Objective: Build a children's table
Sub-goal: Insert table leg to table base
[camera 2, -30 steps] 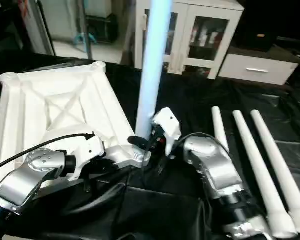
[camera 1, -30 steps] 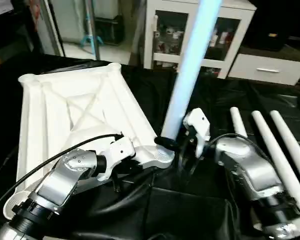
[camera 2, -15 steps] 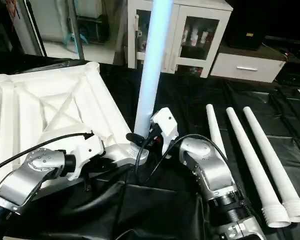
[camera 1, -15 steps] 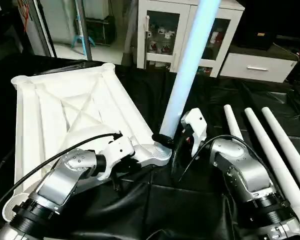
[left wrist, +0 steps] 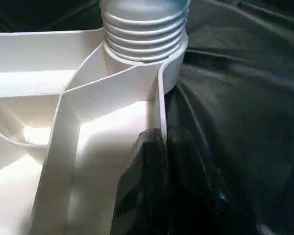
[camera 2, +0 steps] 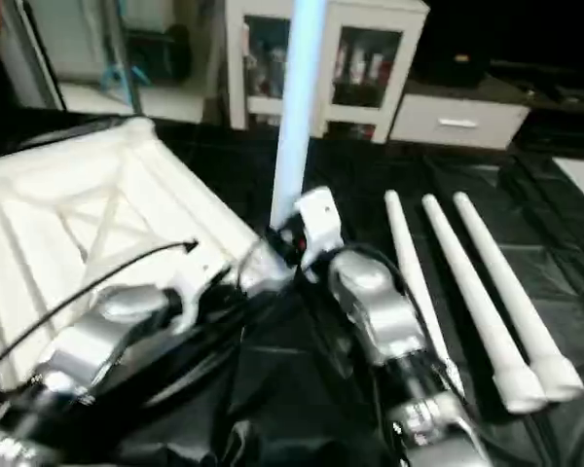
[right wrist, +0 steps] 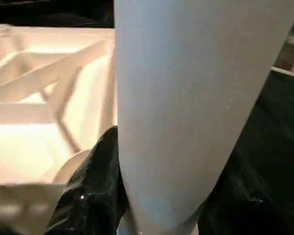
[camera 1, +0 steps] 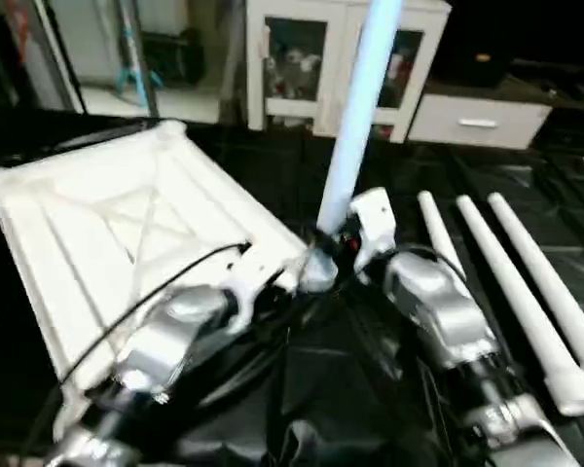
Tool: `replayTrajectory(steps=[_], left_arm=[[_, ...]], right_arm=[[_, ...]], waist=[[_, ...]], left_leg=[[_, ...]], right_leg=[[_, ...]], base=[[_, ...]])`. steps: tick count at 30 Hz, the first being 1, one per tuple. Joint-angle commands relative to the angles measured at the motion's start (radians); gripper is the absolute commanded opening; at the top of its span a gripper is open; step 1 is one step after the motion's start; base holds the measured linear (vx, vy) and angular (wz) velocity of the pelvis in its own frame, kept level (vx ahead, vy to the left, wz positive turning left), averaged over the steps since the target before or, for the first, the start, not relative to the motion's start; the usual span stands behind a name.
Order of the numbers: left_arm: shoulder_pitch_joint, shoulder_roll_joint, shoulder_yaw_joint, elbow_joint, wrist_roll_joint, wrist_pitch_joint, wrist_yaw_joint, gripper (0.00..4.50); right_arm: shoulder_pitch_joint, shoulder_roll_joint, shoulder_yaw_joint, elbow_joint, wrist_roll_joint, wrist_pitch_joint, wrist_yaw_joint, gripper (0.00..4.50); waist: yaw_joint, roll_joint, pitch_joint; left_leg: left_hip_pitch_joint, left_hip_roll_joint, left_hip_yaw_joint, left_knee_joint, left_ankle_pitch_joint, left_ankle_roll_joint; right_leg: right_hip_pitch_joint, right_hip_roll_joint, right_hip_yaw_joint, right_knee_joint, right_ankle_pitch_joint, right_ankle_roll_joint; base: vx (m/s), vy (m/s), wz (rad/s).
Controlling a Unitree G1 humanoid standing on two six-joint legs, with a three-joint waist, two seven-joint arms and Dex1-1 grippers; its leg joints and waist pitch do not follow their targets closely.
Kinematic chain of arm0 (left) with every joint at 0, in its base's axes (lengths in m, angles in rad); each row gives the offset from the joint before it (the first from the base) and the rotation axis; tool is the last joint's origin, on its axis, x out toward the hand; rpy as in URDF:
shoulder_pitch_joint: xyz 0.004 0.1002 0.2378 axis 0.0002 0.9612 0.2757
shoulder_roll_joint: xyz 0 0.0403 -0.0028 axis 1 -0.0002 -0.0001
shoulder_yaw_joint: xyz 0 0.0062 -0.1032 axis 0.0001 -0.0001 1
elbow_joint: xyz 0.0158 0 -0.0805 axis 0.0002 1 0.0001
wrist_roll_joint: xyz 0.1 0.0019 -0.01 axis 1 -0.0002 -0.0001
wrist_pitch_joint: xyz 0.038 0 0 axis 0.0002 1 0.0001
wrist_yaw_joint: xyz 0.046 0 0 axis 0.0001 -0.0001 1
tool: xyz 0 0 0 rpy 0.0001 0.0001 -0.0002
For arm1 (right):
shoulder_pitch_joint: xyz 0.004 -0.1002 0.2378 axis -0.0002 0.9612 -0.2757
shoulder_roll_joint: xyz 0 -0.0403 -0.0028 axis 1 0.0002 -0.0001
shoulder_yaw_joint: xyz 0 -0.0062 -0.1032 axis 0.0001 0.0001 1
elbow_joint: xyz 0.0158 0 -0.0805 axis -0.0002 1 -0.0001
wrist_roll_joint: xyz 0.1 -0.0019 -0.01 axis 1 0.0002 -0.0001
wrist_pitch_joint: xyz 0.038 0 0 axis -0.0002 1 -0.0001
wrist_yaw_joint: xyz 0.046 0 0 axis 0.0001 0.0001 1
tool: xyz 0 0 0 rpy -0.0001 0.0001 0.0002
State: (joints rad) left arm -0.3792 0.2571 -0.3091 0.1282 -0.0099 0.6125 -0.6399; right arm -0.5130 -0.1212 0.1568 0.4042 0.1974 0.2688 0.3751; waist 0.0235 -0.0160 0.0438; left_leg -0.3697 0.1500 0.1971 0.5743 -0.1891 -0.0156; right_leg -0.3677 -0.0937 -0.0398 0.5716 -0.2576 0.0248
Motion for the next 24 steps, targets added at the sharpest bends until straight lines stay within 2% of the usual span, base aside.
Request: replayTrajectory(steps=[1,2,3,4,5,7,8,9,10,11,12,13,14,15,16,17,18,19,20,21,22,23,24], left_arm=[[-0.068,-0.092,0.006,0.008,-0.016,0.034,0.064,0.00],[-0.102,-0.141,0.023,0.047,-0.008,0.057,0.123,0.00],[-0.115,-0.160,0.029,0.063,-0.005,0.064,0.146,0.00],[-0.143,-0.201,0.045,0.103,0.001,0.066,0.201,0.00],[-0.143,-0.201,0.045,0.103,0.001,0.066,0.201,0.00],[-0.159,-0.227,0.056,0.128,0.004,0.063,0.237,0.00],[-0.187,-0.274,0.081,0.184,0.009,0.041,0.309,0.00],[-0.195,-0.288,0.089,0.200,0.011,0.035,0.329,0.00],[-0.195,-0.288,0.089,0.200,0.011,0.035,0.329,0.00],[-0.201,-0.298,0.096,0.212,0.011,0.029,0.344,0.00],[-0.212,-0.306,0.104,0.228,0.018,0.028,0.354,0.00],[-0.215,-0.307,0.105,0.232,0.019,0.028,0.355,0.00],[-0.216,-0.305,0.107,0.236,0.021,0.027,0.355,0.00],[-0.217,-0.303,0.109,0.237,0.020,0.027,0.355,0.00],[-0.217,-0.296,0.109,0.236,0.018,0.029,0.353,0.00],[-0.217,-0.289,0.109,0.234,0.017,0.031,0.351,0.00],[-0.219,-0.285,0.110,0.240,0.018,0.027,0.351,0.00],[-0.220,-0.284,0.111,0.243,0.019,0.025,0.350,0.00],[-0.221,-0.282,0.112,0.246,0.019,0.023,0.350,0.00],[-0.222,-0.280,0.113,0.250,0.020,0.021,0.350,0.00],[-0.224,-0.278,0.114,0.254,0.021,0.020,0.349,0.00],[-0.226,-0.275,0.115,0.259,0.021,0.018,0.348,0.00],[-0.229,-0.273,0.115,0.263,0.021,0.017,0.348,0.00]], right_arm=[[0.009,0.000,-0.034,0.177,-0.069,0.035,-0.119,1.83],[-0.015,0.019,-0.042,0.215,-0.072,0.027,-0.158,1.83],[-0.024,0.026,-0.045,0.230,-0.073,0.025,-0.173,1.83],[-0.044,0.041,-0.053,0.261,-0.074,0.021,-0.211,1.83],[-0.044,0.041,-0.053,0.261,-0.074,0.021,-0.211,1.83],[-0.059,0.052,-0.061,0.287,-0.076,0.014,-0.236,1.83],[-0.086,0.073,-0.078,0.334,-0.079,-0.004,-0.283,1.83],[-0.095,0.079,-0.082,0.351,-0.079,-0.012,-0.297,1.83],[-0.095,0.079,-0.082,0.351,-0.079,-0.012,-0.297,1.83],[-0.102,0.084,-0.088,0.363,-0.076,-0.018,-0.306,1.83],[-0.123,0.095,-0.102,0.399,-0.076,-0.038,-0.322,1.83],[-0.129,0.098,-0.106,0.408,-0.075,-0.044,-0.325,1.83],[-0.134,0.101,-0.110,0.416,-0.077,-0.050,-0.329,1.83],[-0.136,0.103,-0.112,0.419,-0.078,-0.053,-0.330,1.83],[-0.140,0.105,-0.116,0.426,-0.074,-0.060,-0.326,1.83],[-0.142,0.105,-0.118,0.427,-0.073,-0.064,-0.325,1.83],[-0.146,0.106,-0.122,0.436,-0.074,-0.073,-0.326,1.83],[-0.148,0.106,-0.123,0.439,-0.075,-0.076,-0.327,1.83],[-0.150,0.107,-0.125,0.442,-0.075,-0.079,-0.328,1.83],[-0.154,0.108,-0.127,0.449,-0.075,-0.086,-0.329,1.83],[-0.158,0.108,-0.128,0.456,-0.076,-0.093,-0.329,1.83],[-0.164,0.109,-0.130,0.467,-0.080,-0.104,-0.331,1.83],[-0.168,0.108,-0.129,0.475,-0.084,-0.125,-0.327,1.83]], waist=[[-0.016,0.004,-0.023],[-0.020,0.002,-0.022],[-0.017,0.008,-0.022],[-0.025,0.008,-0.019],[-0.019,0.013,-0.023],[-0.018,0.008,-0.025],[-0.019,-0.004,-0.024],[-0.019,-0.004,-0.024],[-0.016,-0.021,-0.023],[-0.016,-0.025,-0.019],[-0.009,-0.021,-0.018],[-0.017,-0.002,-0.017],[-0.022,0.012,-0.018],[-0.022,0.012,-0.018],[-0.012,0.014,-0.018],[-0.004,-0.001,-0.021],[-0.011,-0.032,-0.012],[-0.011,-0.032,-0.012],[-0.004,-0.035,-0.009],[-0.003,-0.020,-0.008],[-0.005,0.006,-0.013],[-0.012,0.015,-0.014],[-0.013,0.024,-0.017]], left_leg=[[0.051,0.077,-0.064,-0.110,-0.743,-0.155],[0.054,0.076,-0.063,-0.110,-0.748,-0.157],[0.062,0.074,-0.062,-0.112,-0.773,-0.161],[0.053,0.078,-0.063,-0.127,-0.804,-0.166],[0.037,0.083,-0.057,-0.154,-0.829,-0.172],[0.028,0.086,-0.041,-0.172,-0.832,-0.164],[0.061,0.069,-0.015,-0.143,-0.778,-0.149],[0.061,0.069,-0.015,-0.143,-0.778,-0.149],[0.090,0.056,-0.039,-0.060,-0.638,-0.081],[0.068,0.060,-0.048,-0.061,-0.576,-0.056],[0.039,0.072,-0.056,-0.081,-0.516,-0.048],[0.037,0.083,-0.068,-0.106,-0.591,-0.089],[0.027,0.094,-0.071,-0.147,-0.717,-0.143],[0.027,0.094,-0.071,-0.147,-0.717,-0.143],[0.005,0.106,-0.035,-0.211,-0.830,-0.179],[0.033,0.090,-0.001,-0.196,-0.793,-0.175],[0.108,0.051,-0.002,-0.078,-0.715,-0.130],[0.108,0.051,-0.002,-0.078,-0.715,-0.130],[0.053,0.056,-0.055,-0.006,-0.379,-0.022],[0.018,0.070,-0.068,-0.039,-0.338,-0.028],[0.001,0.091,-0.075,-0.100,-0.441,-0.079],[0.013,0.099,-0.080,-0.117,-0.537,-0.117],[0.019,0.109,-0.079,-0.153,-0.700,-0.170]], right_leg=[[-0.033,-0.055,0.022,-0.096,-0.492,-0.074],[-0.037,-0.053,0.020,-0.096,-0.493,-0.077],[-0.037,-0.046,0.008,-0.102,-0.494,-0.071],[-0.024,-0.038,-0.004,-0.090,-0.455,-0.073],[-0.002,-0.026,-0.017,-0.070,-0.388,-0.075],[0.005,-0.019,-0.019,-0.050,-0.333,-0.086],[-0.037,-0.031,-0.012,-0.093,-0.419,-0.098],[-0.037,-0.031,-0.012,-0.093,-0.419,-0.098],[-0.053,-0.099,0.009,-0.155,-0.586,-0.069],[-0.031,-0.112,0.011,-0.157,-0.615,-0.055],[-0.002,-0.107,-0.004,-0.147,-0.627,-0.031],[0.005,-0.081,-0.025,-0.126,-0.551,-0.028],[0.020,-0.048,-0.040,-0.087,-0.392,-0.049],[0.020,-0.048,-0.040,-0.087,-0.392,-0.049],[0.034,-0.012,-0.054,0.002,-0.167,-0.103],[-0.001,-0.019,-0.043,-0.024,-0.226,-0.126],[-0.087,-0.065,-0.036,-0.148,-0.533,-0.093],[-0.087,-0.065,-0.036,-0.148,-0.533,-0.093],[-0.010,-0.180,0.001,-0.186,-0.773,-0.035],[0.030,-0.167,-0.015,-0.166,-0.737,-0.033],[0.039,-0.089,-0.054,-0.115,-0.579,-0.014],[0.033,-0.068,-0.059,-0.096,-0.469,-0.020],[0.034,-0.041,-0.060,-0.049,-0.255,-0.067]], base=[[0.000,0.000,0.00],[0.000,0.000,0.00],[0.000,0.000,0.00],[0.000,0.000,0.00],[0.000,0.000,0.00],[0.000,0.000,0.00],[0.000,0.000,0.00],[0.000,0.000,0.00],[0.000,0.000,0.00],[0.000,0.000,0.00],[0.006,0.037,-0.20],[0.000,0.000,0.00],[0.000,0.000,0.00],[0.000,0.000,0.00],[0.000,0.000,0.00],[0.000,0.000,0.00],[0.007,-0.064,0.27],[0.000,0.000,0.00],[0.000,0.000,0.00],[0.058,0.035,-0.39],[0.074,0.044,-0.32],[0.074,0.044,-0.32],[0.000,0.000,0.00]])
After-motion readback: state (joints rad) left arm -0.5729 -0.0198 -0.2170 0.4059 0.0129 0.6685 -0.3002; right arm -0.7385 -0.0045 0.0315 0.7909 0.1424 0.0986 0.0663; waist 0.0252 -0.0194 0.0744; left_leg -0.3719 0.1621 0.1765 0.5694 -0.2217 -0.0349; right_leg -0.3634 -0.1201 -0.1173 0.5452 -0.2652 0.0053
